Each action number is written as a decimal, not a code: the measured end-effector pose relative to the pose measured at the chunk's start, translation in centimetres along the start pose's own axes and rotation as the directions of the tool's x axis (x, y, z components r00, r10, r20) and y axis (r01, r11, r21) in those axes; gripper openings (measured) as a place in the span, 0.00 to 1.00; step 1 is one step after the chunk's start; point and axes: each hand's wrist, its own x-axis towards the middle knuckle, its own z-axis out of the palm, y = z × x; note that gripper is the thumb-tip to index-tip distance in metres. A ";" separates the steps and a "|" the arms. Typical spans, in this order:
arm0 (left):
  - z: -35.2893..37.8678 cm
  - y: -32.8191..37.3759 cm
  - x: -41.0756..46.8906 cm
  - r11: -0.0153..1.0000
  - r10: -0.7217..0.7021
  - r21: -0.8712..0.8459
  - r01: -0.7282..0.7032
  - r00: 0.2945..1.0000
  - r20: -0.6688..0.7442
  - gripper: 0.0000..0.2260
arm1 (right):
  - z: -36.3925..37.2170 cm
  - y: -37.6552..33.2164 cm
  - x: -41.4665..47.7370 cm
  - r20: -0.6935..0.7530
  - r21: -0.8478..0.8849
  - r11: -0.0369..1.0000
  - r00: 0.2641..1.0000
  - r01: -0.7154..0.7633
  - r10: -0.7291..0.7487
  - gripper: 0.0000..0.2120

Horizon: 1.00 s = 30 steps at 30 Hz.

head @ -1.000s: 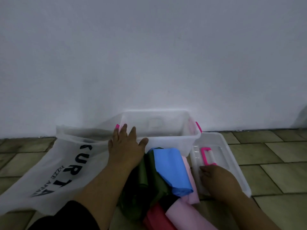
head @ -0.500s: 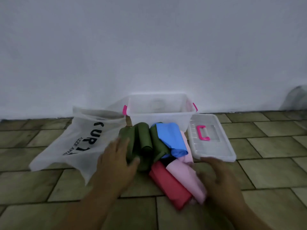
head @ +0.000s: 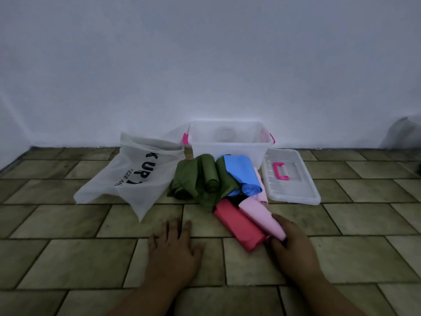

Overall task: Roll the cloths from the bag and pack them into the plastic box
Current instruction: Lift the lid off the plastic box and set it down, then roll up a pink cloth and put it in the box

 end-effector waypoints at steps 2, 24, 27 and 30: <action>0.1 -0.1 0.0 1.000 -0.001 -0.001 0.001 1.000 -0.008 0.33 | -0.7 -0.5 0.0 0.003 0.131 0.985 0.993 -0.114 0.115 0.22; -6.5 -1.9 1.3 0.637 -0.232 -0.689 0.344 0.939 0.254 0.31 | 4.4 -8.6 -2.9 0.221 -0.481 0.798 0.931 0.364 -0.292 0.20; -6.1 -1.7 2.1 0.840 -0.005 -0.530 0.114 0.979 0.203 0.33 | 3.5 -5.6 0.0 0.377 -0.507 0.791 0.913 0.343 -0.155 0.25; -5.5 -0.8 2.5 0.907 0.063 -0.421 0.011 0.985 0.161 0.35 | 2.6 -4.7 1.6 0.359 -0.530 0.790 0.925 0.309 -0.121 0.25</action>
